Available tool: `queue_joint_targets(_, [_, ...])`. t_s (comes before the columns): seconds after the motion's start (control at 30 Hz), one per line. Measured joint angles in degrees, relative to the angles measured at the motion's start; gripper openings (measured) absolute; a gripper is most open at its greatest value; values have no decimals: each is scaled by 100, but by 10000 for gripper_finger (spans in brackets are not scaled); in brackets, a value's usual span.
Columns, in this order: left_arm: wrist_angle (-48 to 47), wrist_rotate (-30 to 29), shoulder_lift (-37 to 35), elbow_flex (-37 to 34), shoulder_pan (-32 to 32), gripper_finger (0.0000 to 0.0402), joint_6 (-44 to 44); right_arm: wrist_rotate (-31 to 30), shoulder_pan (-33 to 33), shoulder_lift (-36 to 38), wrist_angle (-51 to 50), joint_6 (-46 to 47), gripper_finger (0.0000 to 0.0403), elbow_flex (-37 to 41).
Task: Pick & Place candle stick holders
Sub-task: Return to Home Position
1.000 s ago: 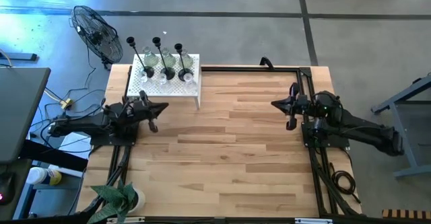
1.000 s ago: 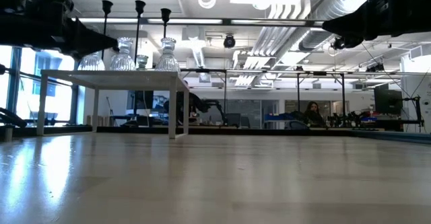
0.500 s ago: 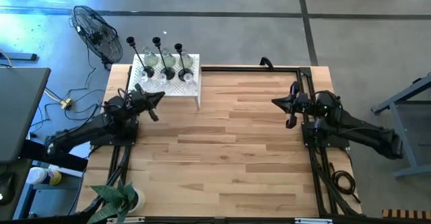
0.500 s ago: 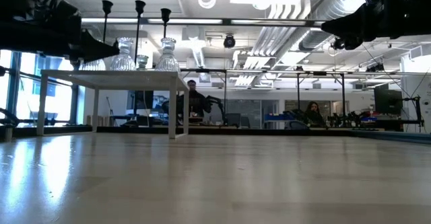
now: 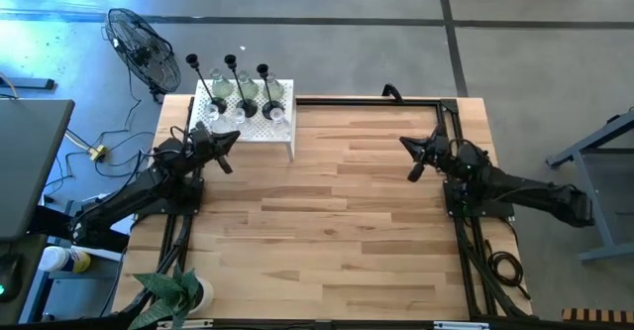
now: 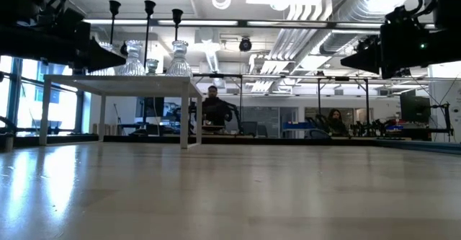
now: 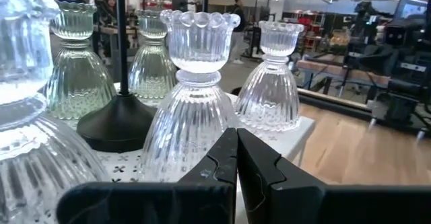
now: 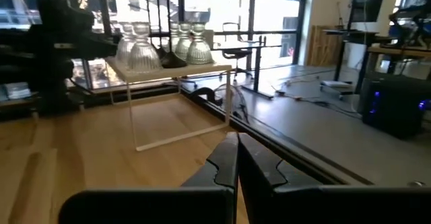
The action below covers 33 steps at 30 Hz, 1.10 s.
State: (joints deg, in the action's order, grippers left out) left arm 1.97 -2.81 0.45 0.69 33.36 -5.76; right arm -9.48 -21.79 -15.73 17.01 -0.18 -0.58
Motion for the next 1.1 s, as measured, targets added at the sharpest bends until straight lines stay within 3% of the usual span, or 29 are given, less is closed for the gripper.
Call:
queue_joint_targets(0.17, [-12,-13,2,-2,0,0,44,-631,273,-1,-48,-6,0,2])
queue_joint_targets(0.3, [-47,-26,2,-2,0,0,140,-798,300,1,-61,253,0,2])
queue_joint_targets(0.5, [-47,-28,2,-2,0,0,140,-633,304,1,-171,1022,0,2])
queue_joint_targets(1.1, [-45,-26,4,-2,0,0,140,-627,304,1,-172,1027,0,4])
